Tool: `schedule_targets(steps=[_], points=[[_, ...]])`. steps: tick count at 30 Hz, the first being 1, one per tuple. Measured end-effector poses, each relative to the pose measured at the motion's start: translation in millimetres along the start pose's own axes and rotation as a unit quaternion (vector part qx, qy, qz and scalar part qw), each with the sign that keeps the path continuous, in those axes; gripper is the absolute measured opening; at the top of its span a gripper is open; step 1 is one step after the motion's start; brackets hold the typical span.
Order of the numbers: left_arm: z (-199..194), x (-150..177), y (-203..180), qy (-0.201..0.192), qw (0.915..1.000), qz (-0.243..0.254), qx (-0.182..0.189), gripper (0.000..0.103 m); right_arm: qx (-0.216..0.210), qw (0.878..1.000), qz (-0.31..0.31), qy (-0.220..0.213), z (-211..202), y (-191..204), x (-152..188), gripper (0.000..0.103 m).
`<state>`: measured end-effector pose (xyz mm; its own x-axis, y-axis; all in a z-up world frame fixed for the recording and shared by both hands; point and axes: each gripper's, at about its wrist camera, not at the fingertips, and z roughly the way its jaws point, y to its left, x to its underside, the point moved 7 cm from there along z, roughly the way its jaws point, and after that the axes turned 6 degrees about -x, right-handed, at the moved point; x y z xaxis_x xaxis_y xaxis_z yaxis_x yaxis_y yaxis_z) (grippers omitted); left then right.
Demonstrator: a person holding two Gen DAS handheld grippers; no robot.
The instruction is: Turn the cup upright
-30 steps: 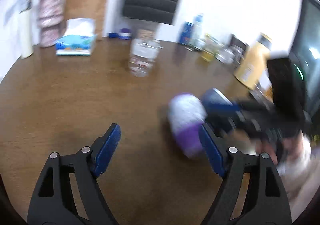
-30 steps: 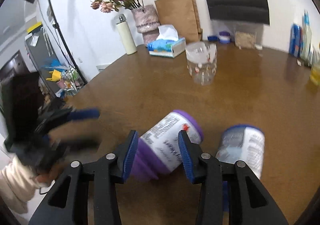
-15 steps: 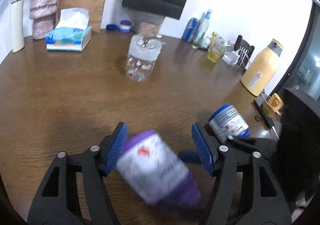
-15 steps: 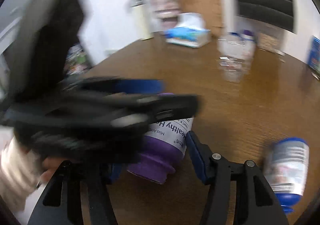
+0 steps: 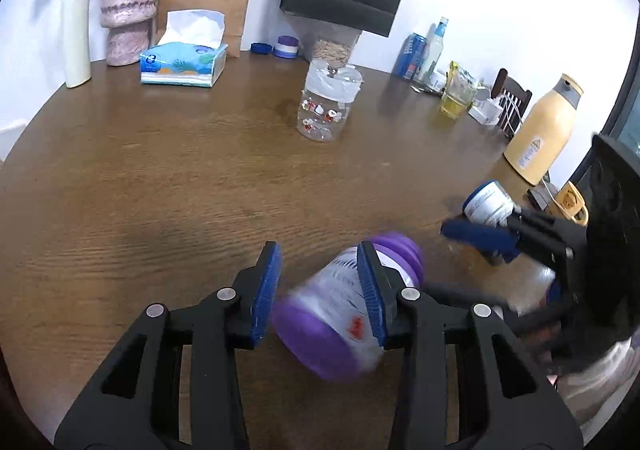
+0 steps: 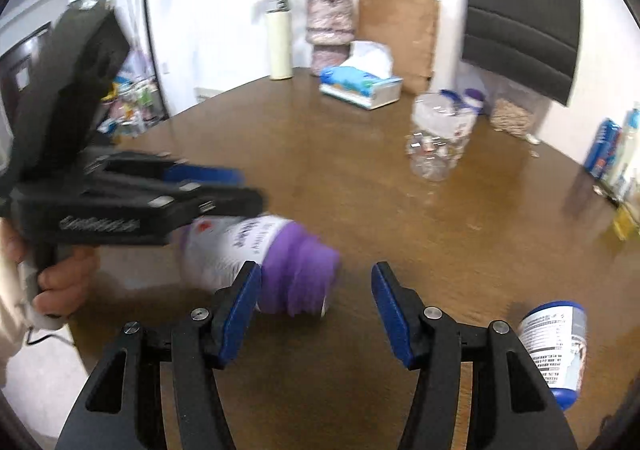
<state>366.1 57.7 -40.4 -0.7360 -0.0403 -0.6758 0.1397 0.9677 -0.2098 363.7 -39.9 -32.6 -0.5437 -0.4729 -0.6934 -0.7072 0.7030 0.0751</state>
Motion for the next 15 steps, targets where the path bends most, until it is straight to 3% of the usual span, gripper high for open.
schedule_targets(steps=[4, 6, 11, 13, 15], points=[[-3.6, 4.1, -10.4, 0.004, 0.9998, 0.017, -0.001, 0.036, 0.017, 0.999, 0.027, -0.003, -3.6, -15.6, 0.7, 0.062], [-4.0, 3.8, -14.4, 0.009, 0.9997, 0.024, -0.003, 0.042, 0.015, 0.999, 0.034, -0.003, -5.1, -18.2, 3.3, 0.062], [-8.5, 3.1, -35.7, 0.029, 0.9977, 0.023, 0.057, 0.079, 0.016, 0.999, 0.041, -0.015, -17.2, -20.9, 3.2, 0.062], [-2.2, 7.4, -46.0, 0.053, 0.996, 0.035, 0.063, 0.081, 0.019, 0.998, 0.047, -0.024, -24.8, -27.2, 1.7, 0.062], [12.0, 13.5, -53.2, 0.081, 0.9943, 0.049, 0.049, 0.077, 0.022, 0.998, 0.054, -0.03, -34.6, -35.4, 2.2, 0.062]])
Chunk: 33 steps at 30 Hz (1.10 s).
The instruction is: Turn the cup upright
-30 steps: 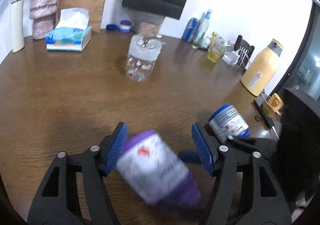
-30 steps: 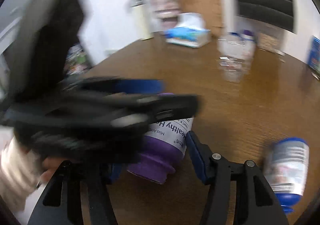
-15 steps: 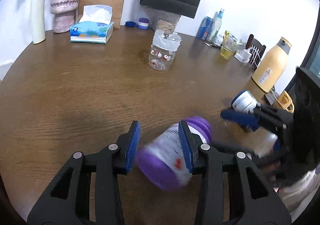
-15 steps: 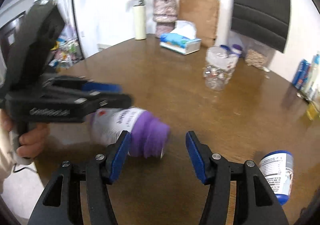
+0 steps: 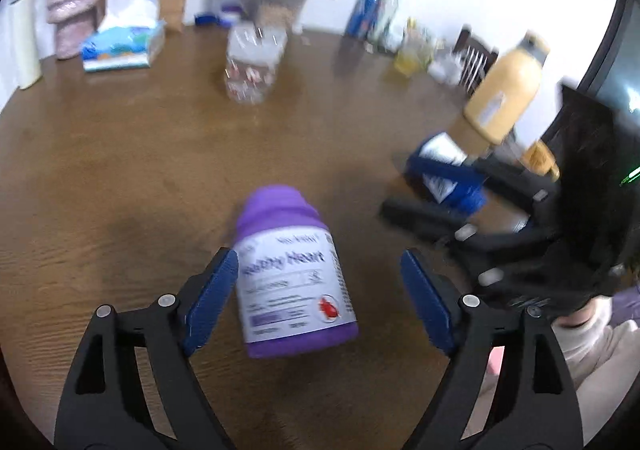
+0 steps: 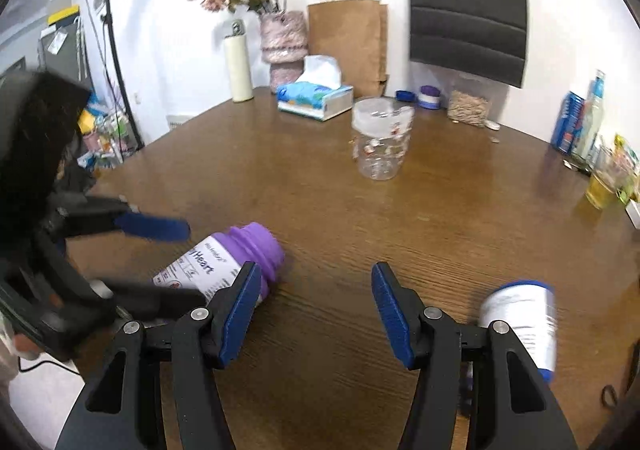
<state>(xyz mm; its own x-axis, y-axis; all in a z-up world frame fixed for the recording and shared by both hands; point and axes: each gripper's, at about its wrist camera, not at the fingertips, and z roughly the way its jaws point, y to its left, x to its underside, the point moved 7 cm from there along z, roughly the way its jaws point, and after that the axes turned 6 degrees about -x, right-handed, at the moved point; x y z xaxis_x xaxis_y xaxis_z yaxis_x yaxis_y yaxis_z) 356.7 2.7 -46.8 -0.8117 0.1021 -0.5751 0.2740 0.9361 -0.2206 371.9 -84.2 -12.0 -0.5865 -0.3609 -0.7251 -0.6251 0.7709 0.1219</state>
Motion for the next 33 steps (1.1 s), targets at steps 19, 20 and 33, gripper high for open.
schedule_targets(steps=[19, 20, 33], points=[[-71.4, 9.2, -35.9, -0.247, 0.9669, 0.015, -0.06, 0.054, -0.332, 0.923, 0.191, -0.039, -26.7, 2.4, -31.2, 0.083], [-72.3, 9.3, -36.5, -0.251, 0.966, 0.015, -0.058, 0.053, -0.34, 0.918, 0.2, -0.033, -22.2, 4.6, -31.7, 0.084], [-71.7, 12.4, -25.8, -0.257, 0.9626, 0.017, -0.083, 0.01, -0.352, 0.904, 0.243, 0.018, 22.9, 12.7, -20.1, 0.013]])
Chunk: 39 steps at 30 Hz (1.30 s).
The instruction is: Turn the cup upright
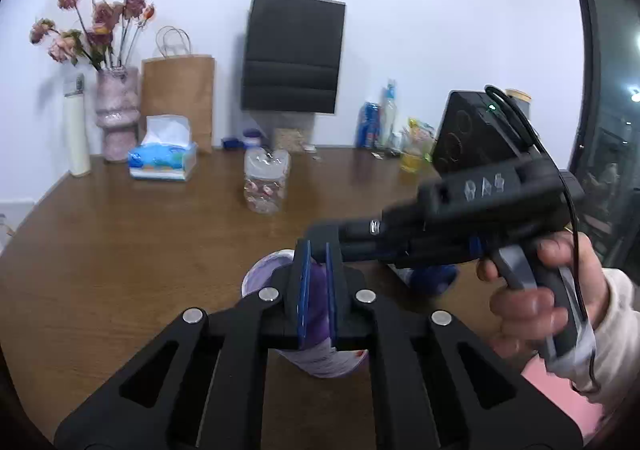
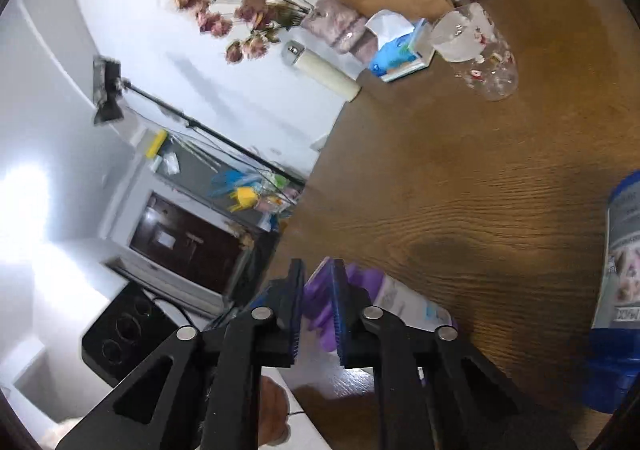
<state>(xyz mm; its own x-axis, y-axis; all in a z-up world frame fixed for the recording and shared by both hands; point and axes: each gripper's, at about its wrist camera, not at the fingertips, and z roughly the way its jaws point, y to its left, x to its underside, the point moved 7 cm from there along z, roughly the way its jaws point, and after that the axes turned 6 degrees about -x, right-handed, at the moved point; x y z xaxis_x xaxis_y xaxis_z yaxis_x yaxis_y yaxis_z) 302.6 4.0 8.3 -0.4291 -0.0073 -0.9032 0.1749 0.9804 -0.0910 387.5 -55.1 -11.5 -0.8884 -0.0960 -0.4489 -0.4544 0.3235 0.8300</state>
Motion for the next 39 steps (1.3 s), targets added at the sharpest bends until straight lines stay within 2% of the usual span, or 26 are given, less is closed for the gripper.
schedule_targets(steps=[1, 2, 3, 4, 5, 7, 9, 11, 13, 15, 17, 19, 20, 22, 24, 25, 26, 28, 30, 31, 32, 33, 34, 36, 39], points=[[0.6, -0.8, 0.9, 0.009, 0.9999, 0.005, -0.012, 0.035, 0.048, 0.999, -0.024, 0.0, 2.0, -2.7, 1.1, 0.013], [0.9, 0.0, 0.1, 0.031, 0.9995, 0.001, 0.003, 0.072, 0.072, 0.997, -0.034, -0.003, 0.9, -5.7, 2.3, 0.013], [1.6, 1.4, 0.8, 0.05, 0.9985, -0.009, 0.021, 0.081, 0.08, 0.996, -0.039, -0.007, -0.7, -7.2, 3.4, 0.013], [1.2, 2.7, 2.5, 0.058, 0.9976, -0.023, 0.032, 0.085, 0.067, 0.997, -0.039, -0.012, -3.7, -6.3, 4.8, 0.014], [0.4, 4.8, 3.6, 0.058, 0.9972, -0.031, 0.035, 0.086, 0.07, 0.997, -0.042, -0.011, -5.1, -7.9, 5.5, 0.014], [8.8, 14.0, 6.6, 0.077, 0.9963, -0.034, 0.014, 0.087, 0.125, 0.99, -0.067, -0.011, -4.8, -14.7, 6.0, 0.014], [22.2, 28.1, 13.7, 0.105, 0.9929, -0.056, 0.001, 0.086, 0.133, 0.989, -0.064, -0.001, 0.5, -21.9, 8.7, 0.014], [22.4, 32.6, 18.4, 0.094, 0.9936, -0.06, -0.017, 0.086, 0.126, 0.99, -0.06, 0.013, 9.5, -25.2, 12.4, 0.014], [17.1, 33.2, 22.8, 0.091, 0.9925, -0.081, -0.01, 0.086, 0.15, 0.985, -0.078, 0.018, 13.7, -25.5, 13.7, 0.014], [2.5, 28.9, 30.0, 0.069, 0.9923, -0.103, 0.002, 0.087, 0.14, 0.986, -0.087, 0.015, 13.0, -20.0, 11.0, 0.014], [-8.5, 24.2, 46.8, 0.051, 0.9926, -0.104, -0.039, 0.089, 0.152, 0.983, -0.106, 0.004, 12.7, -15.0, 4.1, 0.014], [-4.9, 15.9, 67.6, 0.053, 0.9916, -0.071, -0.095, 0.09, 0.173, 0.977, -0.123, 0.009, 18.5, -12.4, -3.7, 0.014], [4.7, 14.6, 79.2, 0.07, 0.9907, -0.059, -0.101, 0.092, 0.175, 0.976, -0.128, 0.014, 22.0, -11.2, -4.4, 0.014], [34.4, 24.0, 87.3, 0.146, 0.9879, -0.045, -0.03, 0.095, 0.173, 0.975, -0.137, 0.021, 30.2, -7.2, -5.1, 0.014], [59.9, 40.3, 98.3, 0.203, 0.9775, -0.054, -0.019, 0.08, 0.171, 0.975, -0.142, 0.027, 35.4, -4.9, -0.7, 0.014], [66.6, 46.2, 99.8, 0.22, 0.9738, -0.054, -0.016, 0.067, 0.174, 0.974, -0.145, 0.03, 36.2, -4.7, 3.3, 0.014], [71.0, 51.3, 99.9, 0.236, 0.9696, -0.064, -0.004, 0.064, 0.176, 0.973, -0.147, 0.032, 36.6, -5.2, 6.1, 0.014], [71.9, 53.9, 98.9, 0.242, 0.9662, -0.087, -0.006, 0.064, 0.178, 0.973, -0.145, 0.032, 31.5, -7.6, 13.8, 0.014], [72.0, 57.0, 92.1, 0.244, 0.9643, -0.099, -0.026, 0.064, 0.167, 0.976, -0.139, 0.029, 25.3, -8.6, 19.6, 0.022], [71.7, 57.6, 87.7, 0.241, 0.9643, -0.102, -0.039, 0.064, 0.16, 0.977, -0.137, 0.027, 23.0, -8.4, 21.5, 0.041], [71.0, 58.1, 81.3, 0.237, 0.9651, -0.101, -0.045, 0.071, 0.149, 0.98, -0.131, 0.027, 21.4, -7.4, 22.9, 0.069], [70.6, 59.3, 73.2, 0.238, 0.965, -0.105, -0.034, 0.08, 0.137, 0.982, -0.126, 0.026, 21.0, -5.6, 23.7, 0.08], [67.2, 59.6, 65.8, 0.241, 0.9643, -0.109, -0.018, 0.091, 0.116, 0.985, -0.122, 0.025, 20.6, -1.9, 24.7, 0.084], [60.9, 54.3, 51.3, 0.222, 0.9686, -0.108, 0.027, 0.092, 0.097, 0.988, -0.116, 0.027, 21.9, 2.4, 25.1, 0.084], [51.5, 55.2, 23.0, 0.199, 0.9707, -0.093, 0.097, 0.094, 0.107, 0.988, -0.104, 0.038, 28.0, 0.3, 26.6, 0.084]])
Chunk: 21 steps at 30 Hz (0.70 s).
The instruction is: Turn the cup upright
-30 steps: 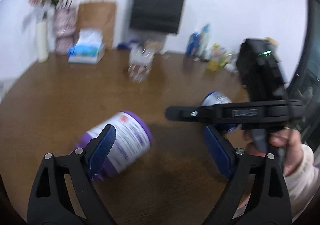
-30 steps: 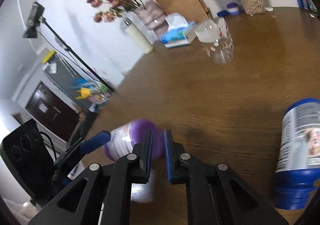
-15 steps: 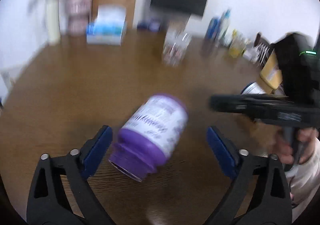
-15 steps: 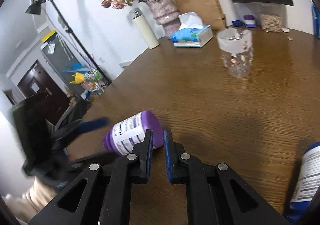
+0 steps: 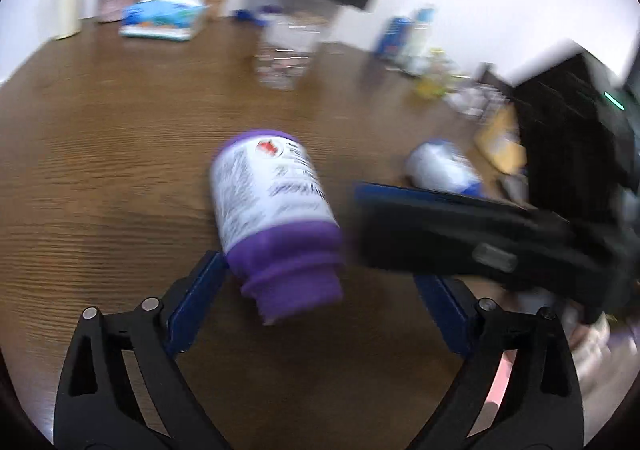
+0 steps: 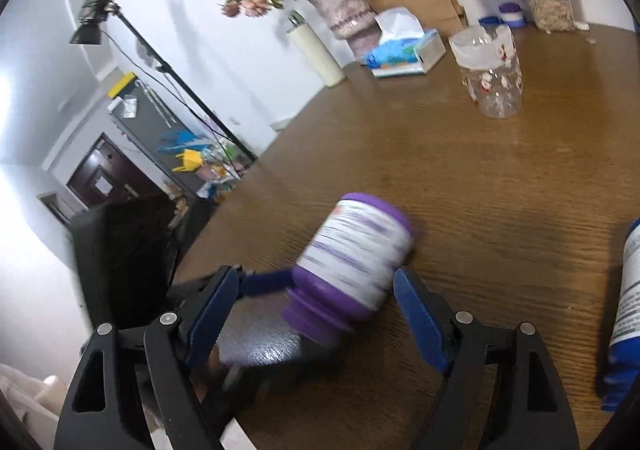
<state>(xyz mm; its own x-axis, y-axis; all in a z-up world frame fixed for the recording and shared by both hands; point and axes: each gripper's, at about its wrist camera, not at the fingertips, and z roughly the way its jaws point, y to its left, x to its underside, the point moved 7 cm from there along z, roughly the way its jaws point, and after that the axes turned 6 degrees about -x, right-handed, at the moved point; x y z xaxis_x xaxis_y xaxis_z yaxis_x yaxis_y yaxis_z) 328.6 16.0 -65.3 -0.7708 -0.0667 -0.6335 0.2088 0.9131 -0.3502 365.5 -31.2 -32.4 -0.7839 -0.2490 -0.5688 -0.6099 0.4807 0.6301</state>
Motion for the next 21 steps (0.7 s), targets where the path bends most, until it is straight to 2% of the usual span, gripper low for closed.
schedule_targets(steps=[3, 6, 9, 11, 13, 15, 17, 19, 21], points=[[-1.1, 4.0, -18.2, -0.021, 0.9988, 0.043, 0.006, 0.097, 0.028, 0.999, -0.017, 0.009, 7.5, 1.2, 1.3, 0.087], [-2.3, 9.1, -21.7, -0.01, 0.9974, 0.07, 0.012, 0.097, 0.037, 0.999, -0.024, 0.022, 12.8, 0.2, 3.2, 0.086], [-9.9, 18.5, -12.9, -0.002, 0.9948, 0.102, 0.003, 0.103, 0.057, 0.998, -0.024, 0.035, 18.6, -8.8, 7.2, 0.084], [-20.2, 25.1, 1.7, -0.026, 0.99, 0.136, -0.029, 0.103, 0.071, 0.996, -0.028, 0.041, 20.7, -13.7, 11.7, 0.072], [-37.5, 25.8, 16.3, -0.055, 0.9869, 0.144, -0.047, 0.103, 0.059, 0.997, -0.036, 0.043, 22.1, -10.1, 13.9, 0.063], [-56.7, 13.0, 34.2, -0.088, 0.9867, 0.124, -0.058, 0.103, 0.072, 0.994, -0.06, 0.047, 23.2, -5.1, 15.6, 0.062], [-67.2, -7.7, 52.4, -0.116, 0.9869, 0.082, -0.076, 0.103, 0.089, 0.99, -0.095, 0.058, 26.1, 3.7, 17.8, 0.058], [-65.5, -22.2, 63.4, -0.11, 0.9887, 0.042, -0.093, 0.101, 0.094, 0.985, -0.123, 0.07, 29.3, 11.7, 21.1, 0.058], [-50.9, -39.0, 69.3, -0.095, 0.9914, 0.012, -0.088, 0.096, 0.099, 0.981, -0.144, 0.079, 30.6, 16.4, 24.0, 0.058]])
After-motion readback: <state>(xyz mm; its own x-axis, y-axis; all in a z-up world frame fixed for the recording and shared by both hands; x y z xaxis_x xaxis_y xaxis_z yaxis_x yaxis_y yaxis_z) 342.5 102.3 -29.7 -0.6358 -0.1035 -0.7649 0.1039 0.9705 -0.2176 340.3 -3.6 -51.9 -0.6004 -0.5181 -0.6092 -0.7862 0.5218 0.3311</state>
